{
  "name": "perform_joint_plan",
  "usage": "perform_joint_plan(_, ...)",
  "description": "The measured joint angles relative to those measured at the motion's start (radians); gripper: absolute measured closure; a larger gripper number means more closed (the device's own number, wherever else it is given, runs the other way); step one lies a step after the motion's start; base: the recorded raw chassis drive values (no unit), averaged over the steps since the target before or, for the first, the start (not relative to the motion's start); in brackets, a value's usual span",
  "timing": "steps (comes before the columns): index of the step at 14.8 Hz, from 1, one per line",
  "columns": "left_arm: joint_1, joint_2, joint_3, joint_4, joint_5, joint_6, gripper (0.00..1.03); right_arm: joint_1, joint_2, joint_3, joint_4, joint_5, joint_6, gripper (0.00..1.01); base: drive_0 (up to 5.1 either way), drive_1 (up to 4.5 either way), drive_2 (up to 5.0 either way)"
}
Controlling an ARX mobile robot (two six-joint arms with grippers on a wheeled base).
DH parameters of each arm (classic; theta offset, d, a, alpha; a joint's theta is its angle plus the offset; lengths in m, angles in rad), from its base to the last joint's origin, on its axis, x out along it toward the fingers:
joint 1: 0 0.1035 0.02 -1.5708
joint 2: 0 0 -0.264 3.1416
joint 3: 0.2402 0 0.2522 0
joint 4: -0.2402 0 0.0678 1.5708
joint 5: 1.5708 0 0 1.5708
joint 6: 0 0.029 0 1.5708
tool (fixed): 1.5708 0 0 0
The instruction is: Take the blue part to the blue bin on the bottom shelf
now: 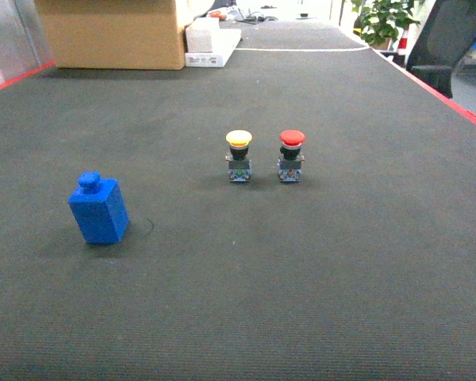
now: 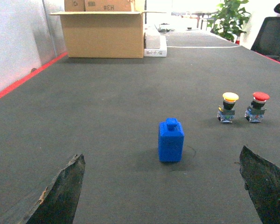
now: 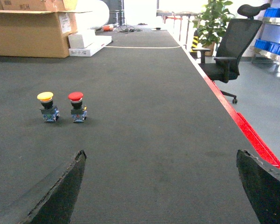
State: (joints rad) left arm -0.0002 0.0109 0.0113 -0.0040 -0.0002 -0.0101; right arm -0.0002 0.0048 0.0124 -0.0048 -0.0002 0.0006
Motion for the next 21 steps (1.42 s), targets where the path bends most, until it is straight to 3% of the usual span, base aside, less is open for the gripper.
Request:
perform_joint_plan(7, 0.000, 0.000, 0.000, 0.000, 0.000, 0.000, 0.05, 0.000, 0.000, 0.000, 0.000, 0.000, 0.000, 0.03, 0.0, 0.00, 0.0)
perform_joint_plan(8, -0.042, 0.031, 0.019, -0.083, -0.109, -0.012, 0.05, 0.000, 0.000, 0.000, 0.000, 0.000, 0.000, 0.03, 0.0, 0.00, 0.0)
perform_joint_plan(9, -0.041, 0.080, 0.024, -0.081, -0.172, -0.017, 0.05, 0.000, 0.000, 0.000, 0.000, 0.000, 0.000, 0.03, 0.0, 0.00, 0.0)
perform_joint_plan(10, -0.020, 0.101, 0.024, -0.051, -0.180, -0.020, 0.05, 0.000, 0.000, 0.000, 0.000, 0.000, 0.000, 0.03, 0.0, 0.00, 0.0)
perform_joint_plan(11, -0.010, 0.158, 0.024, 0.031, -0.166, -0.021, 0.05, 0.000, 0.000, 0.000, 0.000, 0.000, 0.000, 0.03, 0.0, 0.00, 0.0)
perform_joint_plan(14, -0.051, 0.505, 0.031, 0.365, -0.056, -0.043, 0.05, 0.000, 0.000, 0.000, 0.000, 0.000, 0.000, 0.03, 0.0, 0.00, 0.0)
perform_joint_plan(15, -0.082, 0.763, 0.079, 0.575, -0.014, -0.045, 0.05, 0.000, 0.000, 0.000, 0.000, 0.000, 0.000, 0.03, 0.0, 0.00, 0.0)
perform_joint_plan(16, -0.134, 1.015, 0.172, 0.768, -0.021, -0.023, 0.05, 0.000, 0.000, 0.000, 0.000, 0.000, 0.000, 0.03, 0.0, 0.00, 0.0)
perform_joint_plan(17, -0.171, 1.172, 0.245, 0.858, -0.013, -0.015, 0.05, 0.000, 0.000, 0.000, 0.000, 0.000, 0.000, 0.03, 0.0, 0.00, 0.0)
perform_joint_plan(19, -0.192, 1.378, 0.345, 0.894, 0.010, -0.022, 0.05, 0.000, 0.000, 0.000, 0.000, 0.000, 0.000, 0.03, 0.0, 0.00, 0.0)
perform_joint_plan(21, -0.179, 1.598, 0.459, 0.919, -0.002, -0.047, 0.05, 0.000, 0.000, 0.000, 0.000, 0.000, 0.000, 0.03, 0.0, 0.00, 0.0)
